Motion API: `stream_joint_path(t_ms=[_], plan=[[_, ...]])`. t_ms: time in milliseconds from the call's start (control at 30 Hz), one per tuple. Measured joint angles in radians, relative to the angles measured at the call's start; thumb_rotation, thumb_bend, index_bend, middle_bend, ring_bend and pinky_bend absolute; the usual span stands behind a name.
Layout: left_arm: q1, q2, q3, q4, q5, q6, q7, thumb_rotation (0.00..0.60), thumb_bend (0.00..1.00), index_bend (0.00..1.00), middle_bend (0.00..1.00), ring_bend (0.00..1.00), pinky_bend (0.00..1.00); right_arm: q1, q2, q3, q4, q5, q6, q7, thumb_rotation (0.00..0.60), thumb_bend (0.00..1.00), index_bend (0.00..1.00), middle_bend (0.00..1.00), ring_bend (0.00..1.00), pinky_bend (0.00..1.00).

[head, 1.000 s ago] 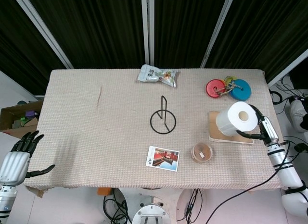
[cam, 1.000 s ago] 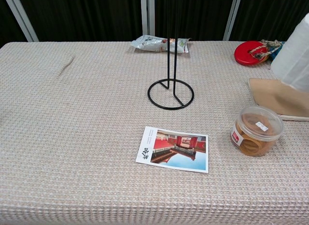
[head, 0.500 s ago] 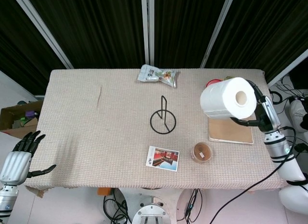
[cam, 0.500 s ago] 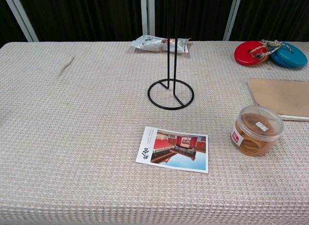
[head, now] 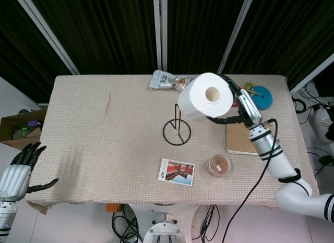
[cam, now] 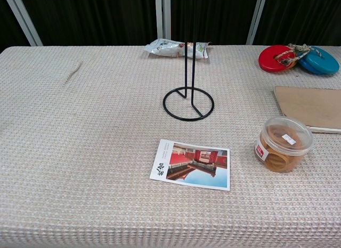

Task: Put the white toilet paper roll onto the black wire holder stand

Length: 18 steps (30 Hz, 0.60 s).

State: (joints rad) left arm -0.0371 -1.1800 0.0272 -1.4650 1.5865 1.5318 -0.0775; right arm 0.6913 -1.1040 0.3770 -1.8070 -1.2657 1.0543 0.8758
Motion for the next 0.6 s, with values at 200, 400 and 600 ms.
stream_joint_path(t_ms=[200, 400, 600], plan=[[0.000, -0.001, -0.001, 0.015, -0.001, -0.001, -0.019, 0.342, 0.08, 0.11, 0.05, 0.04, 0.20, 0.051, -0.047, 0.020, -0.010, 0.076, -0.064, -0.083, 0.600, 0.18, 0.58, 0.46, 0.35, 0.36], [-0.003, 0.003, -0.006, 0.010, 0.007, 0.010, -0.022, 0.341, 0.08, 0.11, 0.05, 0.04, 0.20, 0.098, -0.079, 0.040, -0.008, 0.127, -0.107, -0.167, 0.600, 0.18, 0.57, 0.46, 0.35, 0.36], [-0.004, 0.006, -0.005, 0.009, 0.006, 0.006, -0.022, 0.339, 0.08, 0.11, 0.05, 0.04, 0.20, 0.137, -0.115, 0.056, -0.001, 0.197, -0.135, -0.250, 0.600, 0.18, 0.56, 0.45, 0.35, 0.35]])
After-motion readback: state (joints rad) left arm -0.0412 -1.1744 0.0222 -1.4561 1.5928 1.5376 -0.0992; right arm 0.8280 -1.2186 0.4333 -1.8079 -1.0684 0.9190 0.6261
